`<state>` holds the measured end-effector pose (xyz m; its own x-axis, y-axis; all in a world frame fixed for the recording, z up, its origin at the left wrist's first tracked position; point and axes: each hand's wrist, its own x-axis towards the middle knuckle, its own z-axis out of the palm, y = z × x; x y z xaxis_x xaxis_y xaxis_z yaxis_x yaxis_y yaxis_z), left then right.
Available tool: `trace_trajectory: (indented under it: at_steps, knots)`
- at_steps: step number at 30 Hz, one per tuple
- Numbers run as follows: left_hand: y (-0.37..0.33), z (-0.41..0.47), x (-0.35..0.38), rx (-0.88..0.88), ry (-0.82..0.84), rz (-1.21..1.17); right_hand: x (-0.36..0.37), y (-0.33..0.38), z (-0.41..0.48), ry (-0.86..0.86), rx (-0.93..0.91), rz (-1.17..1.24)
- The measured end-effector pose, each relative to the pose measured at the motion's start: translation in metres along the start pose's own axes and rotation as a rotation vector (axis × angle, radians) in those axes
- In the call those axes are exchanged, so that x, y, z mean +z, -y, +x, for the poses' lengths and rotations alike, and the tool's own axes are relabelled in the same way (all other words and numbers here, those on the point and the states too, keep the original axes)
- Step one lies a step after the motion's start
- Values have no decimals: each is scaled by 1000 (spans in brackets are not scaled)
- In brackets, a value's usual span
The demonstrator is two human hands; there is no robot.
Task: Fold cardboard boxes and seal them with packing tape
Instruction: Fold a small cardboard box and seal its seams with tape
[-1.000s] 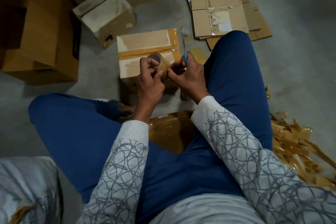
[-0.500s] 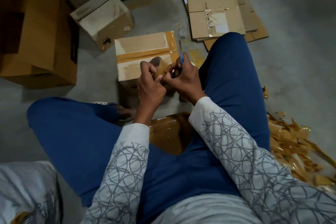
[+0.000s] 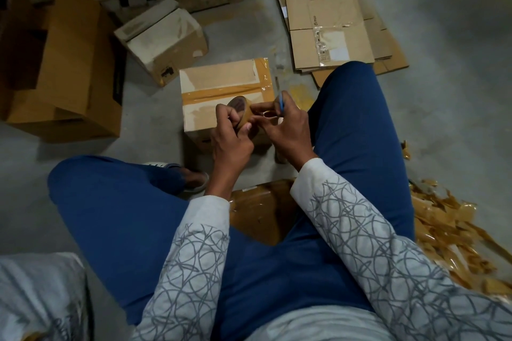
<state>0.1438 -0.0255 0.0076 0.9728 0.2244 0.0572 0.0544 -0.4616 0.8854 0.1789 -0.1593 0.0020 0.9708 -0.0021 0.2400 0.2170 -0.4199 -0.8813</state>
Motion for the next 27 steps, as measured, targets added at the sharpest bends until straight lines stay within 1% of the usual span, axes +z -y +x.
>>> trace_trajectory:
  at_steps: [5,8,13,18,21,23,26,27]
  knots:
    - [1,0,3,50,-19,4,1,-4,-3,-41,-45,-78]
    - [3,0,3,32,-13,-11,2,-2,-3,-14,-32,-86]
    - [5,-2,3,28,-8,2,3,-1,-1,49,49,-66]
    - [3,-3,6,42,-4,48,7,-3,-5,107,35,-108]
    - [1,-3,8,50,-26,40,9,-3,-5,98,37,-132]
    - [0,-2,8,36,-50,9,8,-2,-5,66,48,-100]
    - [0,0,7,-32,-89,-70,5,0,-3,27,76,10]
    - [2,1,6,-54,-99,-96,4,0,-3,22,69,14]
